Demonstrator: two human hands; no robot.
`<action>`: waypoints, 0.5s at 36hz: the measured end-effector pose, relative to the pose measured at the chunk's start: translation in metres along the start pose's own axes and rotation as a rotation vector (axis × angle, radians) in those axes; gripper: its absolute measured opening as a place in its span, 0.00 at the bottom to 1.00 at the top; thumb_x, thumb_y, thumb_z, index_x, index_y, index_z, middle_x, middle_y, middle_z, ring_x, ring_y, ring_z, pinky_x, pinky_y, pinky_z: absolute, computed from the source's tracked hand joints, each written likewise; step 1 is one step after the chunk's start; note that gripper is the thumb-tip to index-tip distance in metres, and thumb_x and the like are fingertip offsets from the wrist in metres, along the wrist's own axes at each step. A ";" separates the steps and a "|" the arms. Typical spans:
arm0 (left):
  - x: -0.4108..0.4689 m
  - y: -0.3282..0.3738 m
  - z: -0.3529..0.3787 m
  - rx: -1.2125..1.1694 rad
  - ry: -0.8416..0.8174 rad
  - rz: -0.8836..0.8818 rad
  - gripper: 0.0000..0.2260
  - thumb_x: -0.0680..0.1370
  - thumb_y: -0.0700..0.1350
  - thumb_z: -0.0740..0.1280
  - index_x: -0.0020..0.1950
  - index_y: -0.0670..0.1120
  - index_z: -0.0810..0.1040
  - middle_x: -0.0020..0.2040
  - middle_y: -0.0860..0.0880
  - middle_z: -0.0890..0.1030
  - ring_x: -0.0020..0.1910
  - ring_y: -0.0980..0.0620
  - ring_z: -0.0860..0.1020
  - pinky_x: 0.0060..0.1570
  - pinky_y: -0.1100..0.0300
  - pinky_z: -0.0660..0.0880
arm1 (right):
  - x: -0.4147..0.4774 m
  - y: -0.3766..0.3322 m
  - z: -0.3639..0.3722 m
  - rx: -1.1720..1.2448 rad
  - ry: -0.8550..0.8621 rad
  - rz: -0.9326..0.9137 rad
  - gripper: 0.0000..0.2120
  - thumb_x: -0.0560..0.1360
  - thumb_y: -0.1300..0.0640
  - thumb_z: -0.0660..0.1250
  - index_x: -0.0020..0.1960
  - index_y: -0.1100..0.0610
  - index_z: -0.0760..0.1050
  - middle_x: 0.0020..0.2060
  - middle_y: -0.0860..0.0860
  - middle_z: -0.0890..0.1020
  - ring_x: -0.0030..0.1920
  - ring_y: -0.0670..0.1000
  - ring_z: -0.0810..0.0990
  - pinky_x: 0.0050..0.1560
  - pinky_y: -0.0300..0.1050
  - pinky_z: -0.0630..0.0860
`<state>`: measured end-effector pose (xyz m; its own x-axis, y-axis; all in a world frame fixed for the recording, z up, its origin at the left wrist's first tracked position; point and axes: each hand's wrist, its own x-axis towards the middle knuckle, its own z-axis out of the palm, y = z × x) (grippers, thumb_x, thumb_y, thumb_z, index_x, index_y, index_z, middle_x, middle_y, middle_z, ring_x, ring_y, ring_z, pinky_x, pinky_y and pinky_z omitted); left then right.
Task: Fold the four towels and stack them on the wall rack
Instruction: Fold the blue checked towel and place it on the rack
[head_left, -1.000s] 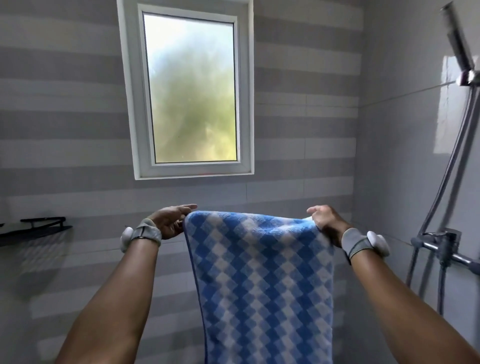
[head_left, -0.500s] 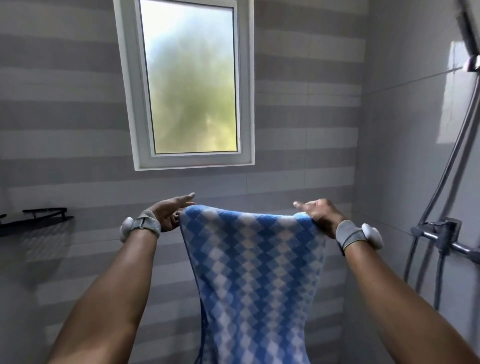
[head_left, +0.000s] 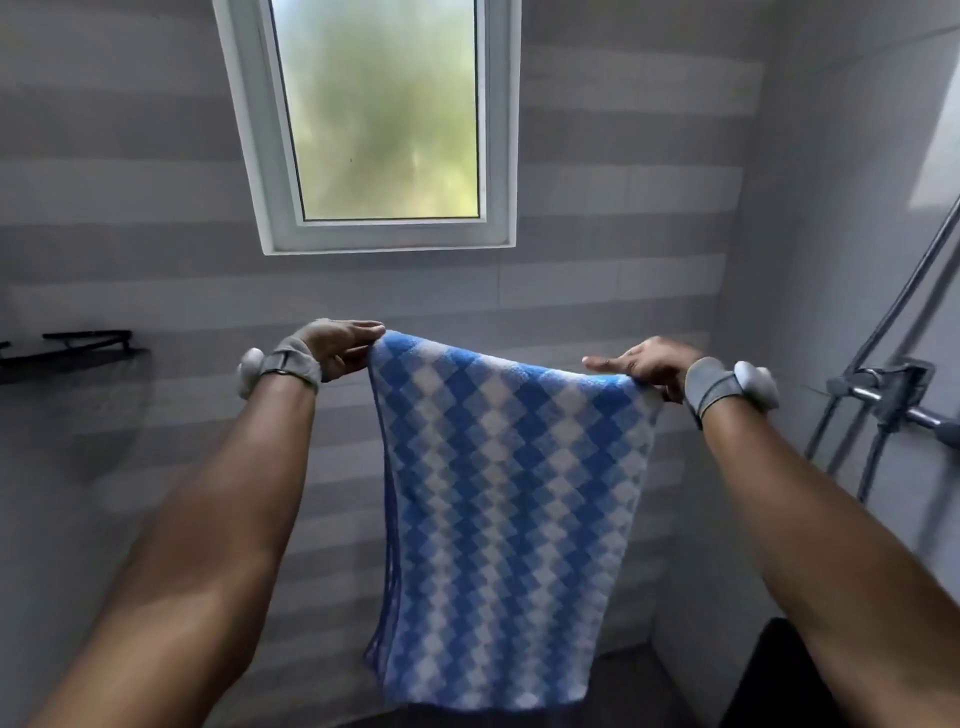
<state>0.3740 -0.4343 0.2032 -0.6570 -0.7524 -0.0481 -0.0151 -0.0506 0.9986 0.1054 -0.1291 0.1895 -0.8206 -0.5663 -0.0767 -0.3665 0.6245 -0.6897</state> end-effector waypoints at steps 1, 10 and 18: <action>0.000 -0.001 0.000 0.011 0.010 0.016 0.03 0.79 0.39 0.68 0.47 0.46 0.80 0.40 0.50 0.82 0.35 0.56 0.81 0.36 0.67 0.79 | 0.001 0.002 0.001 -0.090 -0.052 -0.011 0.17 0.67 0.38 0.77 0.42 0.52 0.87 0.38 0.52 0.83 0.37 0.55 0.78 0.42 0.48 0.76; -0.001 0.005 -0.003 0.070 0.003 0.061 0.03 0.76 0.40 0.72 0.49 0.45 0.81 0.41 0.50 0.84 0.38 0.55 0.80 0.38 0.66 0.80 | -0.003 0.009 0.008 0.304 0.028 -0.132 0.03 0.74 0.62 0.75 0.42 0.59 0.81 0.34 0.55 0.82 0.33 0.52 0.79 0.26 0.39 0.78; -0.002 0.007 -0.008 0.083 0.036 -0.063 0.05 0.81 0.43 0.65 0.45 0.48 0.77 0.31 0.54 0.81 0.31 0.60 0.77 0.31 0.70 0.76 | 0.022 0.010 0.008 0.402 0.458 -0.163 0.07 0.68 0.51 0.74 0.37 0.53 0.81 0.39 0.52 0.85 0.41 0.55 0.84 0.44 0.50 0.82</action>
<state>0.3814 -0.4389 0.2100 -0.6254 -0.7726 -0.1100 -0.1187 -0.0451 0.9919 0.0867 -0.1396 0.1750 -0.9051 -0.2936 0.3074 -0.3827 0.2478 -0.8900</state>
